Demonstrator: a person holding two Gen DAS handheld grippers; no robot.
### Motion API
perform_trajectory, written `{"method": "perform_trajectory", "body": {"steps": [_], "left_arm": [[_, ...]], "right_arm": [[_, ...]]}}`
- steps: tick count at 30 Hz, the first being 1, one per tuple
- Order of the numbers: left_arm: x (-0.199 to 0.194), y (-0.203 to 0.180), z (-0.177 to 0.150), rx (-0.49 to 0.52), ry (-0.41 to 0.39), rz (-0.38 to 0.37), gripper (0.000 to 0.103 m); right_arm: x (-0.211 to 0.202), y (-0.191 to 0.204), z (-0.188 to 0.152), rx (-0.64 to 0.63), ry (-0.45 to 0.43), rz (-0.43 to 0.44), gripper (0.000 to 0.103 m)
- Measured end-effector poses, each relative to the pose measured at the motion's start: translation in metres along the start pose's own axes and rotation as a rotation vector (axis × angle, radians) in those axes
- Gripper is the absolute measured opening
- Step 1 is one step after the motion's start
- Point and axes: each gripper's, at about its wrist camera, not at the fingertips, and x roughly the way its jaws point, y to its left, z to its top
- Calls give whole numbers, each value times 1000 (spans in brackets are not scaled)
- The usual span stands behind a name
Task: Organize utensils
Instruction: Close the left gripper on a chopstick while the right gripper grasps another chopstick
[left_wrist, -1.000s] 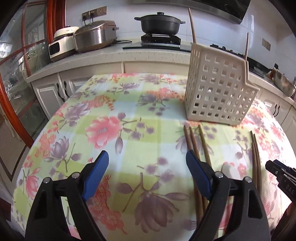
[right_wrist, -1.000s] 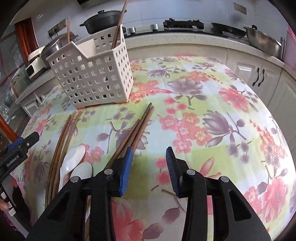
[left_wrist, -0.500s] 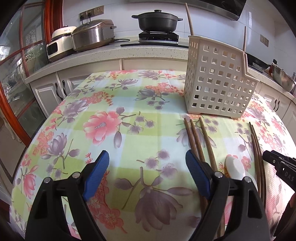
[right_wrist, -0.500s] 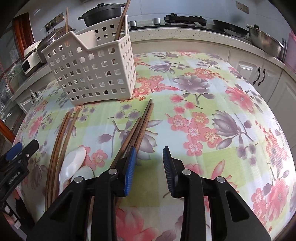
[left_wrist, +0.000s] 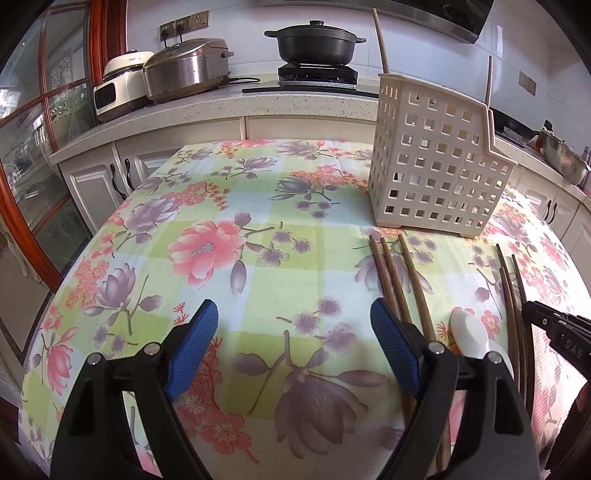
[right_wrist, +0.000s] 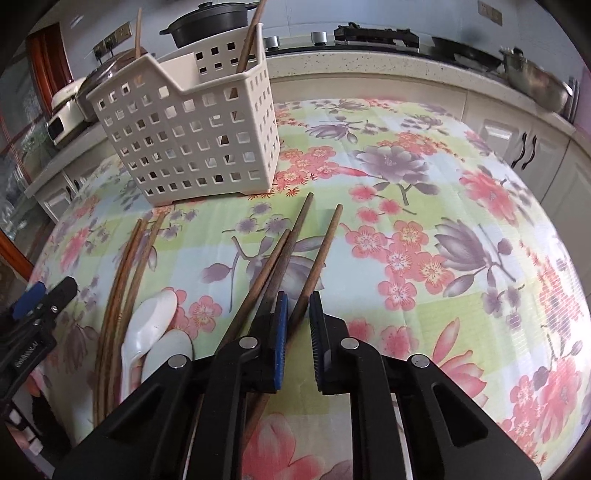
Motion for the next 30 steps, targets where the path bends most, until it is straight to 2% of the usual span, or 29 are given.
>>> {"method": "perform_trajectory", "body": {"steps": [4,10,14,21,24,27,30], "left_arm": [[2,-1,0,1,10,-9,82],[7,-2,1,4,33,-31,82],[14,-5,4,6,68,-62,69],[24,-25,12,27,107,-119,60],[29,-33,14,47,119,-103,53],[38,-38,14,52,150,-124,47],[41,-46,13,96,143,-67,41]], "right_arm": [[3,6,2,-38,-4,-35,13],[11,11,11,-63,-4,-39,12],[10,12,9,-94,-11,-28,9],[8,7,7,-88,-13,6,9],[8,6,7,-83,-14,17,9],[7,4,7,-83,-12,30,9],[7,2,8,-85,-2,43,9]]}}
